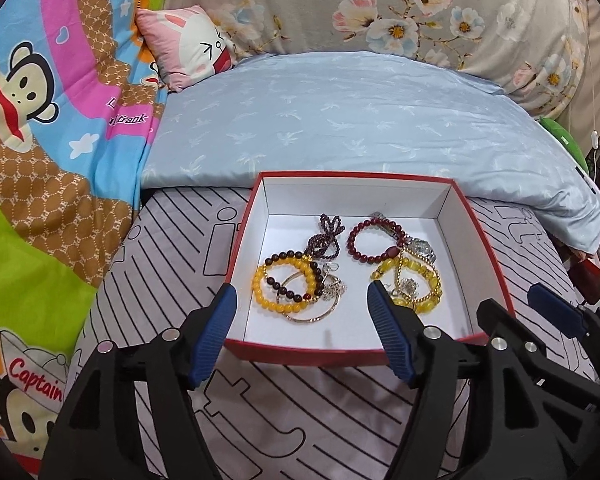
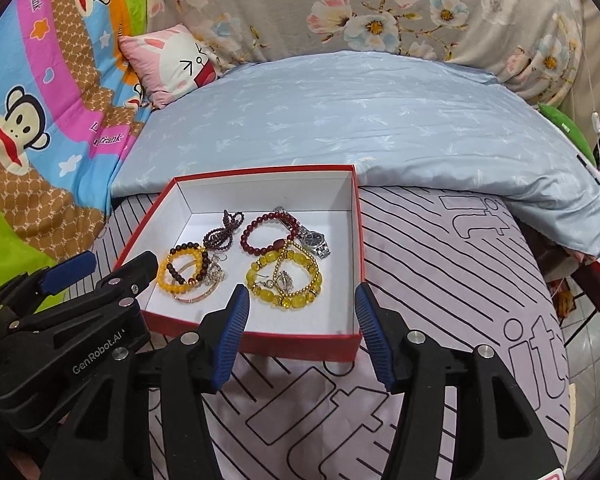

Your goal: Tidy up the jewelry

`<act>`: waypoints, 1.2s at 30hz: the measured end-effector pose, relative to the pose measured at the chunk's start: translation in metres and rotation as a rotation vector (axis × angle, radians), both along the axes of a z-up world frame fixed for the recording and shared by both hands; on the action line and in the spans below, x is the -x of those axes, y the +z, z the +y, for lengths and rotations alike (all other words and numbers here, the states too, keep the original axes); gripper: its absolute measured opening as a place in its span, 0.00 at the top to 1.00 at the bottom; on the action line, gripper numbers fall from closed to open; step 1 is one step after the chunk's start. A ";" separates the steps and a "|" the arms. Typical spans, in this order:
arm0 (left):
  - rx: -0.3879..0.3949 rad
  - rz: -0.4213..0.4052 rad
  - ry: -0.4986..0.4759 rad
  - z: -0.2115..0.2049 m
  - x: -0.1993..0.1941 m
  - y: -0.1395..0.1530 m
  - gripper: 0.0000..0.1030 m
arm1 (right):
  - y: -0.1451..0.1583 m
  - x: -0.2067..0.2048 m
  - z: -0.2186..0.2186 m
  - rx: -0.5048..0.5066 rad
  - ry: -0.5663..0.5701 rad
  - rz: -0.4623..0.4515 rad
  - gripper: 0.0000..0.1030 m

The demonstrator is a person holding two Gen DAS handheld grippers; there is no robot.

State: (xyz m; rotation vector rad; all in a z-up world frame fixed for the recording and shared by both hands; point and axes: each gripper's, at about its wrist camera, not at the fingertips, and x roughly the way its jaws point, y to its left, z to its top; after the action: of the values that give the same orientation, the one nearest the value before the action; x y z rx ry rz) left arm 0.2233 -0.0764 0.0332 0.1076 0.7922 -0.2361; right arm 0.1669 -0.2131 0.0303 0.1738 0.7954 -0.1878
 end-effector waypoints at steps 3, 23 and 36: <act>-0.004 -0.003 0.015 0.002 0.006 0.001 0.32 | 0.000 0.006 0.000 -0.011 -0.001 0.001 0.47; -0.019 0.008 0.099 0.021 0.020 -0.005 0.12 | -0.002 0.024 0.002 -0.017 -0.042 -0.009 0.28; -0.021 0.016 0.121 0.027 0.029 -0.007 0.12 | -0.001 0.031 0.008 0.004 -0.041 -0.008 0.27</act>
State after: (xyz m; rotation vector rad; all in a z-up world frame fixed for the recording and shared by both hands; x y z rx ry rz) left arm 0.1939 -0.0493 0.0265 0.0776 0.8143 -0.1145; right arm 0.1356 -0.2053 0.0289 0.1874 0.7836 -0.2275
